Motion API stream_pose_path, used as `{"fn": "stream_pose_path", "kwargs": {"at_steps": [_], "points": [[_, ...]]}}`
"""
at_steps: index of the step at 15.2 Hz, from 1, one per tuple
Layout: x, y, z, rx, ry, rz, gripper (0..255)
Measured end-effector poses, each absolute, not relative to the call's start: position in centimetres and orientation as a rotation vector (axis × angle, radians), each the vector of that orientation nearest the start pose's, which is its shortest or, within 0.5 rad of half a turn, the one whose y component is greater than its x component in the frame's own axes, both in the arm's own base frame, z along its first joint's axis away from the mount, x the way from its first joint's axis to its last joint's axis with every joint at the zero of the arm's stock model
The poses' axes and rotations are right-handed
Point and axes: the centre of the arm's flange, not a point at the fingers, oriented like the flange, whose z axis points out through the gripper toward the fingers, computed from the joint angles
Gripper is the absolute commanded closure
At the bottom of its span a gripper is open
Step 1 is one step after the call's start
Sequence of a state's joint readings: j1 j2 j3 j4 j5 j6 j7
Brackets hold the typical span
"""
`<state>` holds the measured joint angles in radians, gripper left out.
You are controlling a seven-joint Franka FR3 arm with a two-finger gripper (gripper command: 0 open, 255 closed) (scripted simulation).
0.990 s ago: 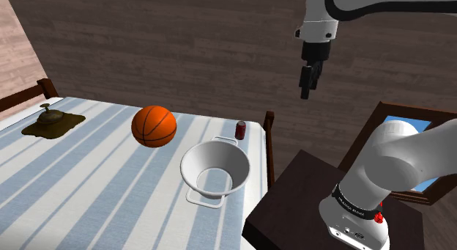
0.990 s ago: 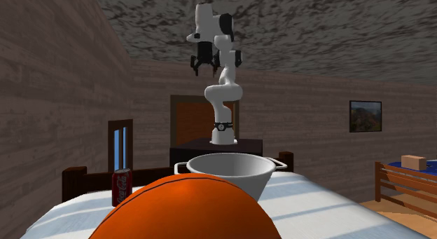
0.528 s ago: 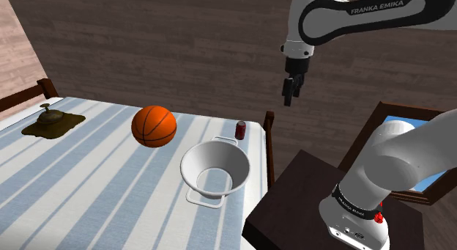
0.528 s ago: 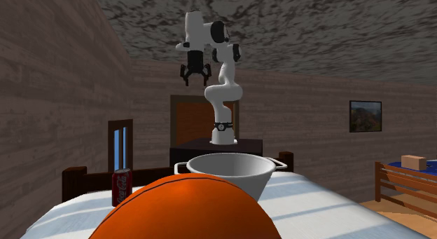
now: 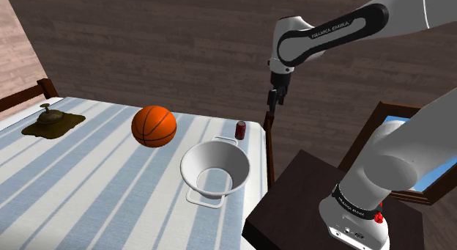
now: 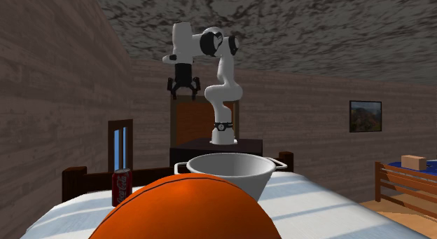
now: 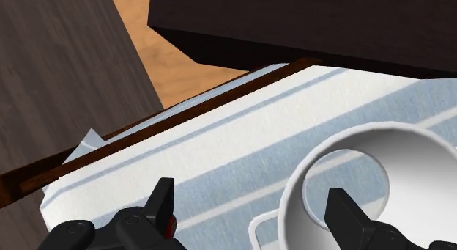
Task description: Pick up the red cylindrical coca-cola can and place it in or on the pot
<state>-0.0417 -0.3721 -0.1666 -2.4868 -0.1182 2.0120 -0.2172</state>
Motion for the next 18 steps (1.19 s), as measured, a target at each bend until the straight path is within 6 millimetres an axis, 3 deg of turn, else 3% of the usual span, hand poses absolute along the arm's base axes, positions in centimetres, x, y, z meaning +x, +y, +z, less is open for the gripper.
{"fn": "stream_pose_path", "kwargs": {"at_steps": [18], "points": [[54.6,-17.3,24.8,-3.151,-0.142,0.059,0]]}}
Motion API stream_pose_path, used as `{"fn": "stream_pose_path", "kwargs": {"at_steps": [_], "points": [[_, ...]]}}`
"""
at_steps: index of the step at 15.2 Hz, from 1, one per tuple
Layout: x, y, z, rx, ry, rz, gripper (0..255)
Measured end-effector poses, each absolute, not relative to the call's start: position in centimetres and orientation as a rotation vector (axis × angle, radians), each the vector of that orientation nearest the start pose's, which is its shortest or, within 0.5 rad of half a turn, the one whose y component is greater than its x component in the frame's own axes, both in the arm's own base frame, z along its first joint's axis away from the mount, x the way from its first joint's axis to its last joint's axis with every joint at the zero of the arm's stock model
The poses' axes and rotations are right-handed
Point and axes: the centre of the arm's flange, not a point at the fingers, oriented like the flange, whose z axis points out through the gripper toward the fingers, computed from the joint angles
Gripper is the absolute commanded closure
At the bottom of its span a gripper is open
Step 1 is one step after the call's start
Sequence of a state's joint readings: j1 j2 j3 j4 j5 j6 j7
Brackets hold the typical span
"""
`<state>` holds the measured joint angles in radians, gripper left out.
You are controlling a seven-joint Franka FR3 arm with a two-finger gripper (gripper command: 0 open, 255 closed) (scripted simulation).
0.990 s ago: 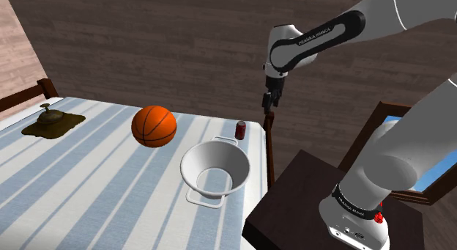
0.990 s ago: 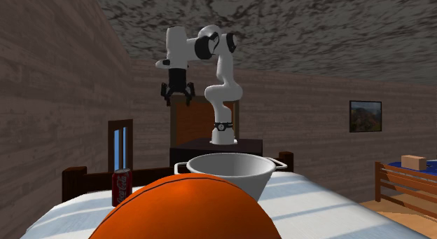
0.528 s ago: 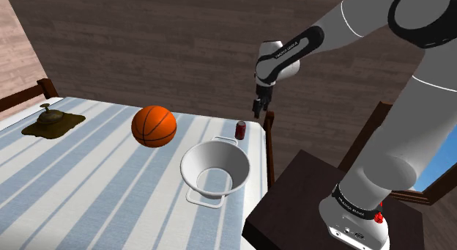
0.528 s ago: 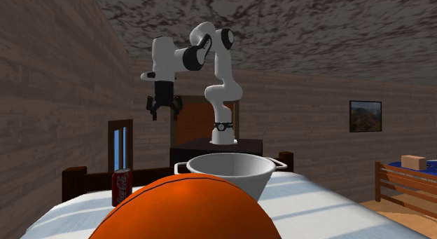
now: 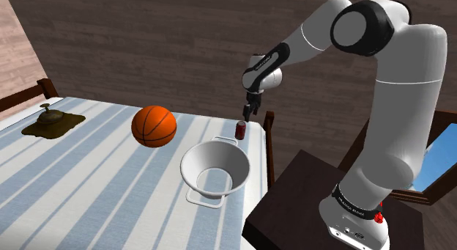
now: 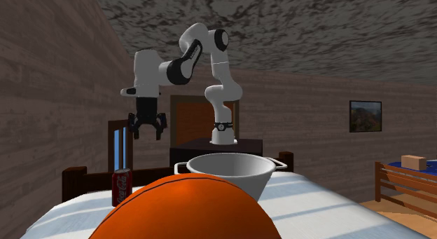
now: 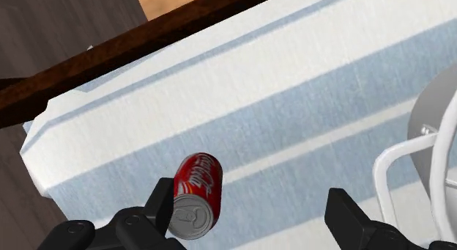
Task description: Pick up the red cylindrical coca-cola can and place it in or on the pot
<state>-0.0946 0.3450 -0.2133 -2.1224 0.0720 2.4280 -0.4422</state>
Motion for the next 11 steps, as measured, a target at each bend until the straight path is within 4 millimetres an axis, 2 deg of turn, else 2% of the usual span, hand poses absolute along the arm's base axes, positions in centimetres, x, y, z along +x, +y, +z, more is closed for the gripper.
{"fn": "stream_pose_path", "kwargs": {"at_steps": [8,11], "points": [[61.4,-21.0,18.2,-3.147,-0.149,0.007,0],[62.2,-21.4,16.7,-3.146,-0.151,0.001,0]]}}
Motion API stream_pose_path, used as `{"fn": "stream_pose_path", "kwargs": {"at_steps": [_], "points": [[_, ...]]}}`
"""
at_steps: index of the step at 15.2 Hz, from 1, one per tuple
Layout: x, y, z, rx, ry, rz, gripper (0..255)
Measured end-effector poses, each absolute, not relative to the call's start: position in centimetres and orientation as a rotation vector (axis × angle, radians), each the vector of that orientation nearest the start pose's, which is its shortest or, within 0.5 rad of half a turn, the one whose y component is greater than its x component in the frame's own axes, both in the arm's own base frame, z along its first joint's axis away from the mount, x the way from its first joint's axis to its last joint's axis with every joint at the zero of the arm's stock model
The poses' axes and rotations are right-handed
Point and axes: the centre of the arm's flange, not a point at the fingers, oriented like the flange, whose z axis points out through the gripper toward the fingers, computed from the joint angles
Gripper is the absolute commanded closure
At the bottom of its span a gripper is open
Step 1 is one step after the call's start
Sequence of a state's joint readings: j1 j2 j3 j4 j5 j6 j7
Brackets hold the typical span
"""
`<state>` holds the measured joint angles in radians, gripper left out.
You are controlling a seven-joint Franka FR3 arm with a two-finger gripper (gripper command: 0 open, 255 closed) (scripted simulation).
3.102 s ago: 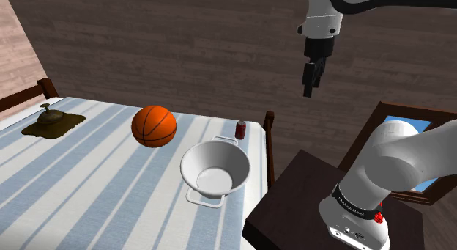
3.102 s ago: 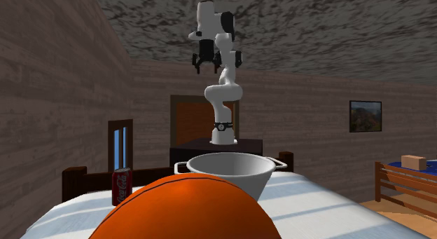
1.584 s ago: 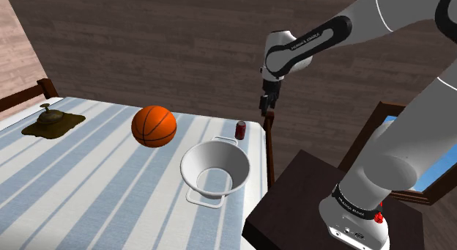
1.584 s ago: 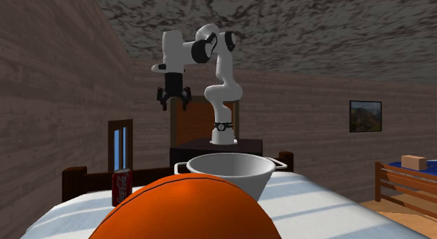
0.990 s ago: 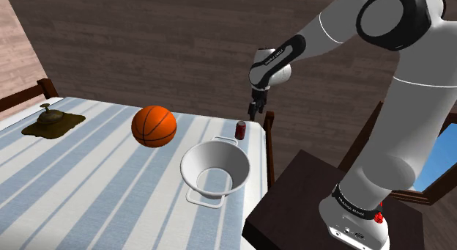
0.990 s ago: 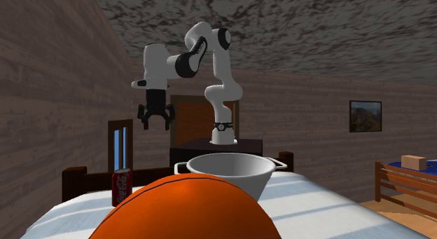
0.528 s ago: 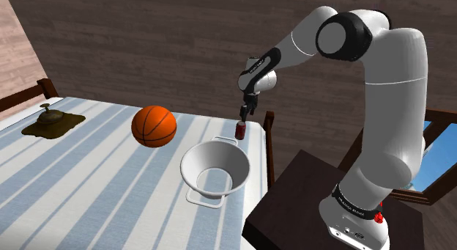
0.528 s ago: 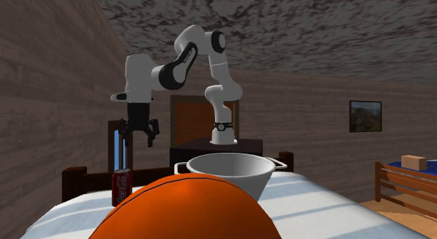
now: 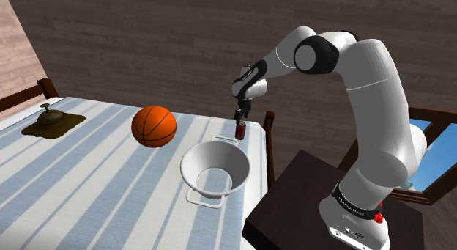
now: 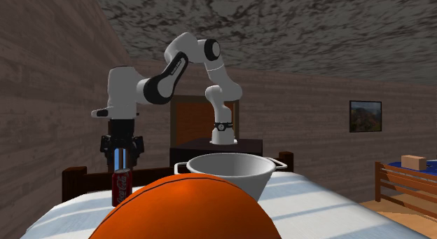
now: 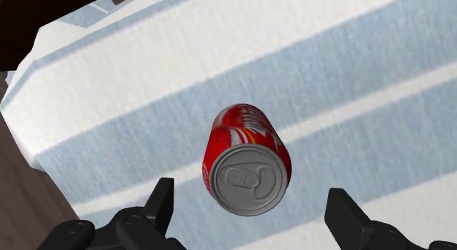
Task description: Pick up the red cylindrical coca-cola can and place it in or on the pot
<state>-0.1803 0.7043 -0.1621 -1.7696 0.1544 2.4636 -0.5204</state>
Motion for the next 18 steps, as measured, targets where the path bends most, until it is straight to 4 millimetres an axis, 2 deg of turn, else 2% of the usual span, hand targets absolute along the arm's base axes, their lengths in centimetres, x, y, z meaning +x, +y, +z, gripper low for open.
{"fn": "stream_pose_path", "kwargs": {"at_steps": [6,12,13,18], "points": [[62.2,-21.4,13.6,-3.146,-0.151,0.000,0],[62.3,-21.4,13.2,-3.146,-0.151,0.000,0],[62.3,-21.4,13.2,-3.146,-0.151,0.000,255],[62.3,-21.4,13.3,-3.146,-0.151,-0.001,255]]}}
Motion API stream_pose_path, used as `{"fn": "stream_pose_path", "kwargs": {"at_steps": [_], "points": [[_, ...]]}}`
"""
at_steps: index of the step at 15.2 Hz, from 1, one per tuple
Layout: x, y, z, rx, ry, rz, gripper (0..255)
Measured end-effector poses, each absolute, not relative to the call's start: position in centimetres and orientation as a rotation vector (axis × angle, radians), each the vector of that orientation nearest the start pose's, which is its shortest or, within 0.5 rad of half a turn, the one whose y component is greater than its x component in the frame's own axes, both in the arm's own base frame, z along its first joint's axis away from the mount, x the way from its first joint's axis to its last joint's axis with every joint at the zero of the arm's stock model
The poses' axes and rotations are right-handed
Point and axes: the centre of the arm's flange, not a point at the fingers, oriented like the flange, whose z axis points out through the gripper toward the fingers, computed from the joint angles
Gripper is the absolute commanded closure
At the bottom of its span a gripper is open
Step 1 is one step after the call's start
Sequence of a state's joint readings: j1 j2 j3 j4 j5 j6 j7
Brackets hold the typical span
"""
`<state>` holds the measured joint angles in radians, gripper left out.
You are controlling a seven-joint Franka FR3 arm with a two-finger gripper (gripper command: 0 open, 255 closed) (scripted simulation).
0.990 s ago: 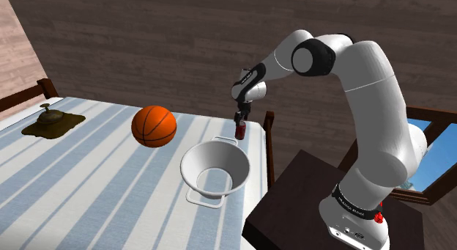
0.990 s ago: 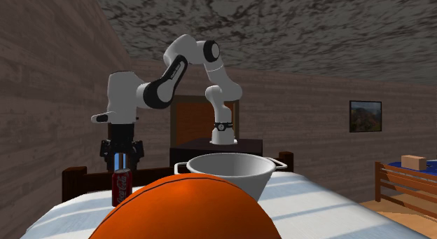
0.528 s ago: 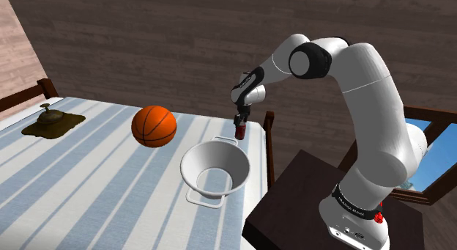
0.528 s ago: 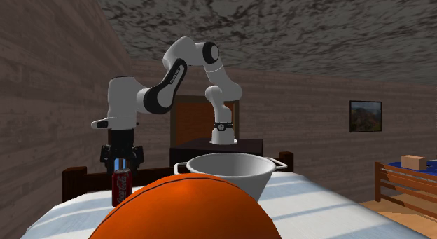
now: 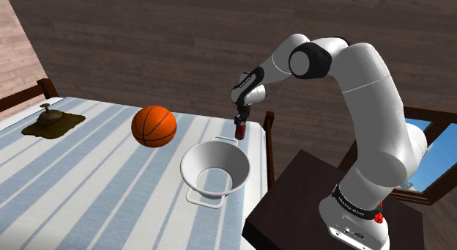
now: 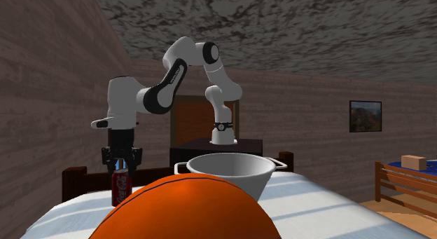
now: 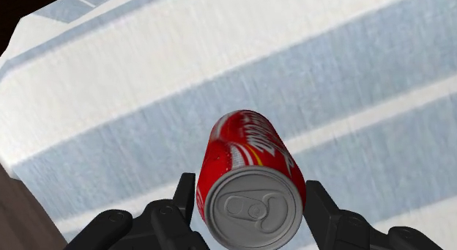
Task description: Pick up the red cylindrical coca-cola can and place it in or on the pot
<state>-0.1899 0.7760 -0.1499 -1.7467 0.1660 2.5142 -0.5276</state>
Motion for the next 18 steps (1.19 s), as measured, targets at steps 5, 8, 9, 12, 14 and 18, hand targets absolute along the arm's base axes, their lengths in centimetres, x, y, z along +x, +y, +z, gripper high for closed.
{"fn": "stream_pose_path", "kwargs": {"at_steps": [5,8,9,12,14,18], "points": [[62.3,-21.4,13.3,-3.146,-0.151,-0.001,255],[62.2,-21.4,14.3,-3.146,-0.151,0.000,255],[62.3,-21.4,14.9,-3.146,-0.151,0.000,255],[62.3,-21.4,16.3,-3.146,-0.151,0.000,255],[62.3,-21.5,17.3,-3.146,-0.151,0.000,255],[62.2,-21.5,19.5,-3.146,-0.151,0.000,255]]}}
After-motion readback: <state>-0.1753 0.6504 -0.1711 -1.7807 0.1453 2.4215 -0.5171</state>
